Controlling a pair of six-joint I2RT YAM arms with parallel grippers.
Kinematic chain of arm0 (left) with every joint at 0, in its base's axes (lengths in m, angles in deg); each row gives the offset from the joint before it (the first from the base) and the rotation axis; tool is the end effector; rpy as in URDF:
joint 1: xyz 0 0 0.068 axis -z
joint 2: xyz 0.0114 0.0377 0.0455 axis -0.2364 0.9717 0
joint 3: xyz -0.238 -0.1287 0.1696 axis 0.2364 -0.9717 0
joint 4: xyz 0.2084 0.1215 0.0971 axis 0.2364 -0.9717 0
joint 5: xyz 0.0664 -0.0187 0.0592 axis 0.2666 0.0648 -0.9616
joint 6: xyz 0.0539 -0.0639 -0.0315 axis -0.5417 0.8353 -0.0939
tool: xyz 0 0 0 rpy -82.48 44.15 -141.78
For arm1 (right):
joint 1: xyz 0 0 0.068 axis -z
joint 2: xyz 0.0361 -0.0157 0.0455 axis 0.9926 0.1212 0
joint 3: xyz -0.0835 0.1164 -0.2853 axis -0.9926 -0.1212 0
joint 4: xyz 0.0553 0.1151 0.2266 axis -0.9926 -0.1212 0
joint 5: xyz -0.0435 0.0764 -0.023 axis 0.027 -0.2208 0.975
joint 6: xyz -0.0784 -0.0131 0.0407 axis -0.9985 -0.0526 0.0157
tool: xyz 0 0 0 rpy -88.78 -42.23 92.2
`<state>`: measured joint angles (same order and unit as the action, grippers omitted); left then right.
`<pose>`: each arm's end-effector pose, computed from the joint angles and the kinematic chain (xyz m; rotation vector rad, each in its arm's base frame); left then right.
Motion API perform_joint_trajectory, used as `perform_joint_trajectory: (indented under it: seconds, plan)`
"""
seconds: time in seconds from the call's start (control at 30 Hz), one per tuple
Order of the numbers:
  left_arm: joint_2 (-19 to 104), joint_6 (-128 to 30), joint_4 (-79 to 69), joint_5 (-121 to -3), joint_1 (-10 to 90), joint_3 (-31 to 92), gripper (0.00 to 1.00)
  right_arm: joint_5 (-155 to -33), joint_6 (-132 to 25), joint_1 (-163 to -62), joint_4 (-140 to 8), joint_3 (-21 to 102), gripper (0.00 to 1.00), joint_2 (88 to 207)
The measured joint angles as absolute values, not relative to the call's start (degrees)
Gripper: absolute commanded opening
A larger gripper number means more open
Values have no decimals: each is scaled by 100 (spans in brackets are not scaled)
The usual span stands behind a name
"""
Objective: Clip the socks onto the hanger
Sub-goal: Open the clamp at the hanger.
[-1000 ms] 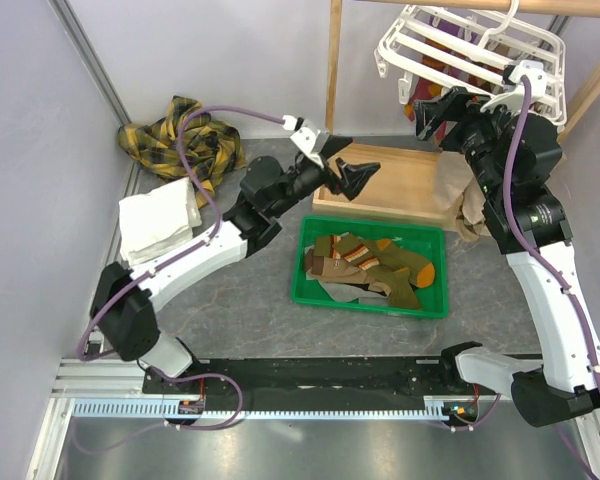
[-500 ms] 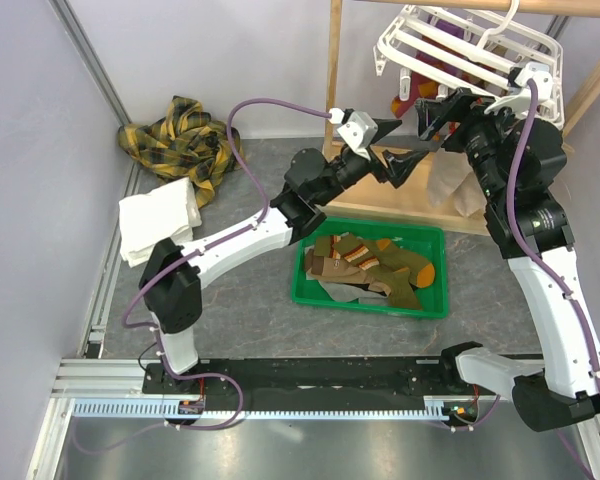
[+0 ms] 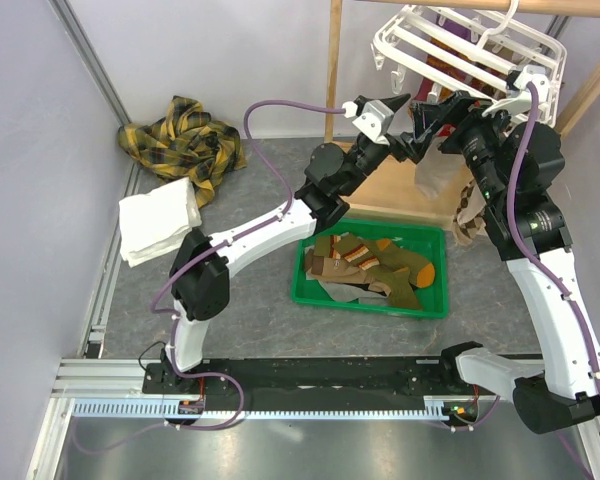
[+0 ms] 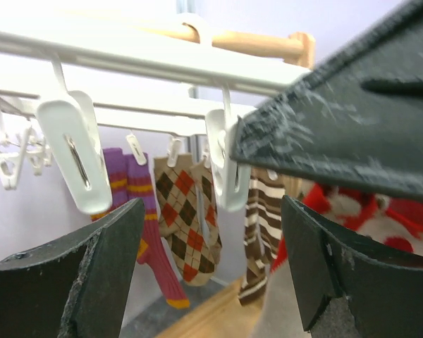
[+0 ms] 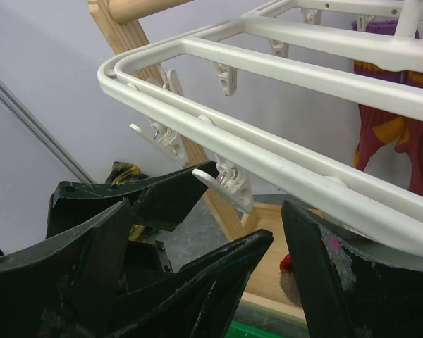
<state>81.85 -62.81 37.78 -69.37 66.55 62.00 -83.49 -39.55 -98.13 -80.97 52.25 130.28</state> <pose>0.3185 -0.4222 0.4949 0.4765 0.8914 -0.8161 0.2276 0.0579 0.5678 0.1109 1.4425 0.4876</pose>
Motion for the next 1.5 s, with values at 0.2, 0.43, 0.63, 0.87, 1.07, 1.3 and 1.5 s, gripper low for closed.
perform_joint_trajectory:
  seconds: [0.2, 0.43, 0.63, 0.87, 1.07, 1.3, 1.5]
  plan:
    - [8489, -6414, 3832, -7149, 6658, 6639, 73, -8393, -3909, -9802, -8014, 5222, 95, 13024]
    - [8653, -6488, 3832, -7211, 6658, 6838, 54, -8474, -3905, -9802, -7986, 5222, 95, 13024]
    - [8653, -6497, 3865, -7252, 6658, 6843, 39, -8494, -3905, -9802, -7981, 5220, 95, 13024]
    - [8653, -6569, 3911, -7248, 6708, 6836, 17, -8515, -3887, -9802, -7979, 5201, 95, 13024]
    - [8555, -6593, 4016, -7246, 6773, 6412, 2, -8531, -3920, -9802, -7981, 5201, 94, 13024]
    - [8284, -6447, 3917, -7239, 6795, 5800, 2, -8550, -4138, -9802, -8023, 5201, 90, 13024]
    - [8037, -6156, 3703, -7215, 6811, 5533, 2, -8548, -4346, -9804, -8027, 5085, 82, 12991]
